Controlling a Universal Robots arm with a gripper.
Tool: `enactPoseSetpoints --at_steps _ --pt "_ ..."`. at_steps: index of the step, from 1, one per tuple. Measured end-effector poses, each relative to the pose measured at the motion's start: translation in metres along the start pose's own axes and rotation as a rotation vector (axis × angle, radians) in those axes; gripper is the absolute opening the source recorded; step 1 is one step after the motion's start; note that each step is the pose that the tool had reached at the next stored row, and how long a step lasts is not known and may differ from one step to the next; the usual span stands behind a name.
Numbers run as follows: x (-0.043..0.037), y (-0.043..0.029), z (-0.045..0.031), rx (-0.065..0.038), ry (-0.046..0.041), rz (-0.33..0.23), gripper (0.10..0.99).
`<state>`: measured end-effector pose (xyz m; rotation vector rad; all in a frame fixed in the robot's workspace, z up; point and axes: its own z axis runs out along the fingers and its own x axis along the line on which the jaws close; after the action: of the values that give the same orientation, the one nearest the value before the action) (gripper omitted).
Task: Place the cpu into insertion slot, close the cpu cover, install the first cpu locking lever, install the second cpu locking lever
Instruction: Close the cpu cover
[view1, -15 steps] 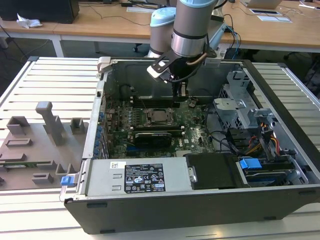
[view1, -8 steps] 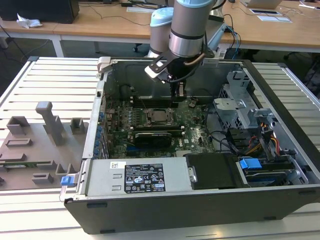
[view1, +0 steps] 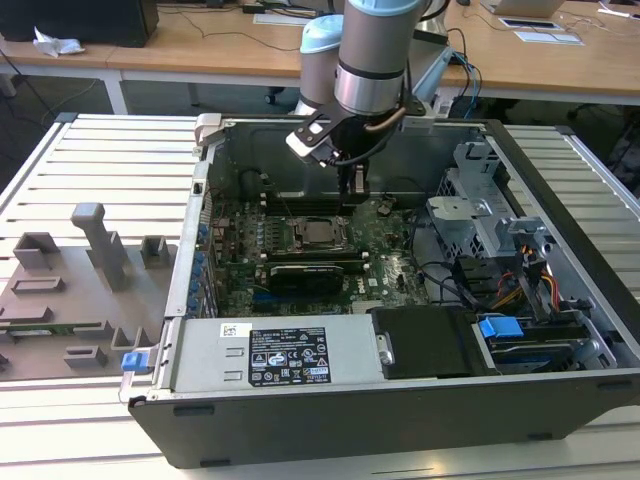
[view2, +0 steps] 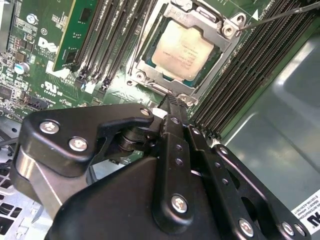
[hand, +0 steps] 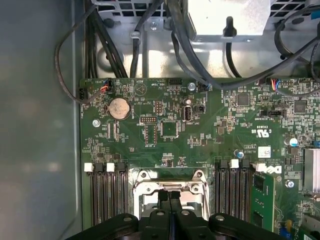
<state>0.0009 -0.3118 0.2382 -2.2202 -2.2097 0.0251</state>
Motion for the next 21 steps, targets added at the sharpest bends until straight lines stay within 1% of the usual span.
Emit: enactPoseSetpoints --at_steps 6,9,12,13,15,17,18,21 --pt "0.0 -0.0054 0.0007 0.0 -0.0001 0.0 0.106" --pt "0.0 -0.0105 0.0019 0.0 0.0002 0.0 0.106" --pt "0.0 -0.0132 0.0036 0.0 0.0 0.0 0.106" --pt "0.0 -0.0155 0.005 0.0 0.0 0.0 0.106" --pt "-0.0001 -0.023 0.0084 0.0 0.0 0.0 0.106" --pt "-0.0001 -0.0277 0.0097 0.0 0.0 0.0 0.106" --pt "-0.0001 -0.032 0.0106 0.0 -0.0001 0.0 0.106" --pt "-0.0001 -0.0403 0.0126 0.0 0.0 0.0 0.106"
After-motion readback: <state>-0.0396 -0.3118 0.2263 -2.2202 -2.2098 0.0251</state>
